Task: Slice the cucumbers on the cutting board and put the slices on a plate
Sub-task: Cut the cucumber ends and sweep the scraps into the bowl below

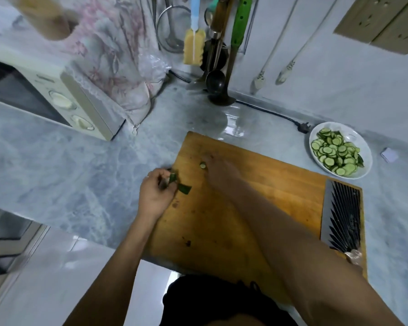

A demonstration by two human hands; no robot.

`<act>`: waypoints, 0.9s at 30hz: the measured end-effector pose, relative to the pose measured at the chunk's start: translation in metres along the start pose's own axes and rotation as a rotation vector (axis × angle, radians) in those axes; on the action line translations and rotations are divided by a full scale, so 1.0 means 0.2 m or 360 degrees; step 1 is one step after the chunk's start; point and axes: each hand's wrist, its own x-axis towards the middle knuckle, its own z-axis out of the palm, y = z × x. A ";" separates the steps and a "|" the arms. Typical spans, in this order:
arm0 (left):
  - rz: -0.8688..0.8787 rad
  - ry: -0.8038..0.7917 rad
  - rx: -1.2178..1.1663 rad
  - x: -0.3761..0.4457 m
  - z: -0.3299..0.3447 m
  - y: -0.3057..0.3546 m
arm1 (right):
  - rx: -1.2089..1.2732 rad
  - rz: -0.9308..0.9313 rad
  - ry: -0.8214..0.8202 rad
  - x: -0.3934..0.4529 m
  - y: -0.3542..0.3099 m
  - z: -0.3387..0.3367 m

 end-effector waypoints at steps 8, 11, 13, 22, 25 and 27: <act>0.0534 -0.0582 0.1249 0.01 0.02 0.00 | -0.0065 -0.0023 -0.0081 0.02 -0.01 0.05; 0.0634 -0.0478 0.1337 0.02 0.07 -0.01 | 0.0026 0.0047 -0.0081 -0.03 0.02 0.07; 0.0666 -0.0352 0.1258 0.01 0.10 -0.03 | 0.0025 0.0017 -0.0124 -0.07 0.04 0.07; 0.0549 -0.0013 0.0356 0.01 0.12 -0.08 | 0.0850 0.0336 0.0108 -0.27 0.14 0.08; -0.0174 -0.0179 -0.0486 -0.03 0.13 -0.03 | 0.1151 0.0347 0.0229 -0.33 0.11 0.06; -0.0722 -0.0354 -0.1151 -0.05 0.14 0.00 | 0.1182 0.0269 0.0296 -0.36 0.09 0.04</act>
